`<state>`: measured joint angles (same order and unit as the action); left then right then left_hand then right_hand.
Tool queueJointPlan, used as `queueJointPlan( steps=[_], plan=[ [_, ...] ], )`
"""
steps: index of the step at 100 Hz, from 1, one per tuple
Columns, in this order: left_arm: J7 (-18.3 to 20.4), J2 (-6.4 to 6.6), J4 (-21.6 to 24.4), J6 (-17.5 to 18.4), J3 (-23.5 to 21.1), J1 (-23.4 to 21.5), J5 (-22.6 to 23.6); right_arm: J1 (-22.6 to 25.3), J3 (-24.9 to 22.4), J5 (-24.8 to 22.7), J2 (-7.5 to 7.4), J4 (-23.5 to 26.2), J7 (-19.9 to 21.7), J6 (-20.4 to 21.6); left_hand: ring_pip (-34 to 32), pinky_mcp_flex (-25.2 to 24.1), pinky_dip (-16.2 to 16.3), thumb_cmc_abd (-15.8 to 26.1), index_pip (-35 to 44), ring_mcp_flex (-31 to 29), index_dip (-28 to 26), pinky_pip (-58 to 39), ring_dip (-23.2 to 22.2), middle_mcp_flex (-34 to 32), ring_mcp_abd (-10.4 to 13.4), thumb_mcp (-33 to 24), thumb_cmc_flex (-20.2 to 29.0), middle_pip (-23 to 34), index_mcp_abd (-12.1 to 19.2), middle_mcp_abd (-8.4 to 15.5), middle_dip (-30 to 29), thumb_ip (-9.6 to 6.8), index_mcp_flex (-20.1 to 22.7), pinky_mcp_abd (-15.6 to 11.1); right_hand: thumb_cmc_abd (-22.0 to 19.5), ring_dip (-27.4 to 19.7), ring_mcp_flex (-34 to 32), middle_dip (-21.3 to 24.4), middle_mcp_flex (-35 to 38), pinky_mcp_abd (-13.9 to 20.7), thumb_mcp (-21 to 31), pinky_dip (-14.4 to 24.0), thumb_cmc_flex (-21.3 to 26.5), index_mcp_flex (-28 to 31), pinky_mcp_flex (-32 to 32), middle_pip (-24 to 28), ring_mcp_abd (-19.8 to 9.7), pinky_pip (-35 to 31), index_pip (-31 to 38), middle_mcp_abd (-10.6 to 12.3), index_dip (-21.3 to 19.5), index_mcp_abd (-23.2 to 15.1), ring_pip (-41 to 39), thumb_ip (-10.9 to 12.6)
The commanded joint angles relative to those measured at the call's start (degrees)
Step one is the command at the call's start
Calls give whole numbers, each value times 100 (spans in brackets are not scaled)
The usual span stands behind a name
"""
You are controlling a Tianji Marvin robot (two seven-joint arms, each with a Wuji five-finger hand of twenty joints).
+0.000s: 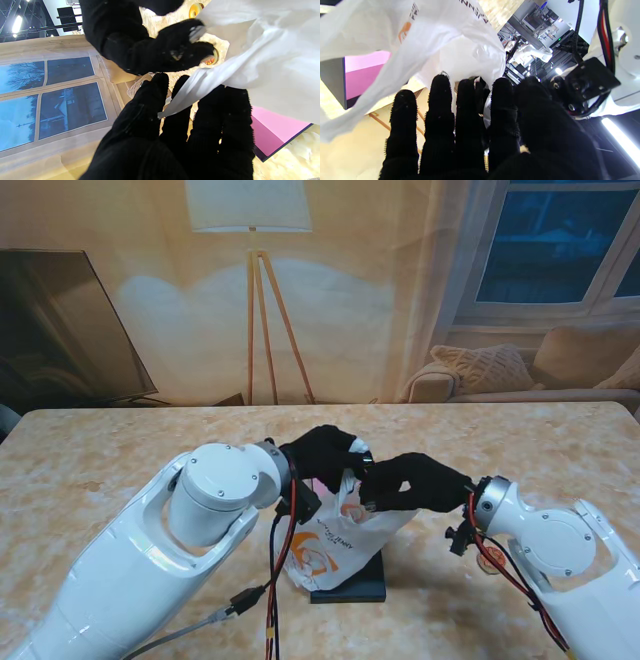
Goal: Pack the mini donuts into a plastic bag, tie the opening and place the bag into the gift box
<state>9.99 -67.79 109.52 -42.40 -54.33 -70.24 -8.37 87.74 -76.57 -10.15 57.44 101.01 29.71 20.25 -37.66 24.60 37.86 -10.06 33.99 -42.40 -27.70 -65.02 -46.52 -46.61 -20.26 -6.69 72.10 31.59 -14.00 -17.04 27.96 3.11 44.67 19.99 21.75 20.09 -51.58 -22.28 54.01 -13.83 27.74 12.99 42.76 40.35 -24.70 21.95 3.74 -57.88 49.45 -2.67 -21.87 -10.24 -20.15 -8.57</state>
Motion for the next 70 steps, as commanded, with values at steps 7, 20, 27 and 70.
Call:
queueJointPlan(
  steps=[7,20,27,70],
  plan=[
    [92,-12,26,-18,10,-19,0,230,-192,9,56,167,-70,15,58,-23,140,9,116,108,-66,-59,-116,90,-95,-7,186,-46,62,-13,-66,89,66,-78,-114,294,-194,-195,143,-81,-58,151,55,88,-65,198,-139,-206,130,227,-135,-241,-233,-155],
    [123,1,32,-6,6,-17,6,442,-535,-35,100,315,-272,6,48,-34,159,14,120,106,-68,-73,-129,94,-96,-7,186,-44,61,-18,-59,88,72,-65,-121,350,-184,-237,111,-87,-64,178,52,45,-83,221,-136,-256,101,216,-135,-231,-279,-150],
    [151,15,37,17,-5,-24,15,530,-731,-176,141,364,-461,-33,43,-35,172,11,119,106,-68,-83,-137,85,-103,-2,187,-39,66,-20,-54,90,69,-58,-119,365,-157,-240,58,-89,-63,189,58,-22,-81,201,-114,-271,64,192,-120,-189,-283,-145],
    [207,40,74,68,-29,-52,0,244,-994,-967,337,-232,-1218,-1144,24,-51,222,12,117,107,-70,-105,-167,81,-110,1,186,-37,55,-22,-31,87,84,-36,-11,846,-21,-621,-197,-103,45,420,140,-360,-12,616,-63,-431,-108,34,-91,85,-1024,-121]
  ],
)
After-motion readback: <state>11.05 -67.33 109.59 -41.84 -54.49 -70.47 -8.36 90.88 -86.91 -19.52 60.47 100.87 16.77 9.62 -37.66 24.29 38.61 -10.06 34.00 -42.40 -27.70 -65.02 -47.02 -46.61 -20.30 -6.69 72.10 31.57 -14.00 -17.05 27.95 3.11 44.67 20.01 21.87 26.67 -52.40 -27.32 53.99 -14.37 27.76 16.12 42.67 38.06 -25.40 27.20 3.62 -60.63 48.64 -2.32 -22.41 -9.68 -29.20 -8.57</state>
